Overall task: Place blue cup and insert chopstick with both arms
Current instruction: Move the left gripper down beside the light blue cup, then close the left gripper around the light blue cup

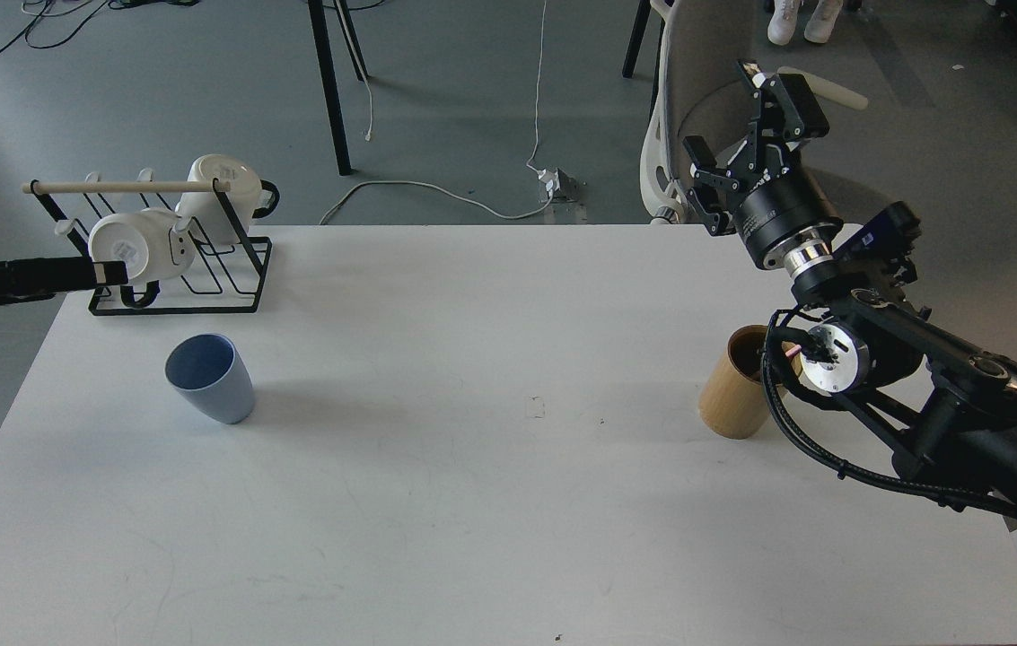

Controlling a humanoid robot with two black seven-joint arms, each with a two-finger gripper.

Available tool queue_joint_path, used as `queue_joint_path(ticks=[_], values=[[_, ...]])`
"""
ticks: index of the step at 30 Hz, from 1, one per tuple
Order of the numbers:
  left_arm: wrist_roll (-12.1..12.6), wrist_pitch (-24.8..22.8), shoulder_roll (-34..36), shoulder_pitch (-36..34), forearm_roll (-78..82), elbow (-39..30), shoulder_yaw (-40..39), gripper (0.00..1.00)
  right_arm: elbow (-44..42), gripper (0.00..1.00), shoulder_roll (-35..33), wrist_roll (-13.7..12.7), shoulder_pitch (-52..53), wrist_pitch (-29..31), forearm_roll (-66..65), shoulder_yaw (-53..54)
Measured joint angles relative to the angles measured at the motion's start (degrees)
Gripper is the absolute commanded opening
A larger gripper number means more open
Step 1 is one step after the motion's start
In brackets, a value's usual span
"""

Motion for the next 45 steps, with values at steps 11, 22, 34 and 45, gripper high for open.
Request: queue_joint_path(ticks=[11,22,34,45], values=[[0.02,4.04,-7.15,3.89,2.70,7.07,1.73,0.91,0.00,0.97,-0.90,-0.02,-1.45,-0.06,-1.85,-0.13],[0.02,6.59,-13.50,5.72,3.48,13.60,2.17,0.82,0.00,0.97,-1.63,-0.02,-2.70,-0.09,-1.95,0.03],[0.02,8.70,-20.18,8.51,3.43,19.62,2.26,0.61,0.10,0.97,-2.07,-0.02,-3.20,-0.09,-1.95,0.14],[0.02,11.48,-20.44,9.29,3.44,19.97,2.66,0.01,0.10,0.97,-2.07,-0.02,-4.14,-0.07,-1.95,0.14]])
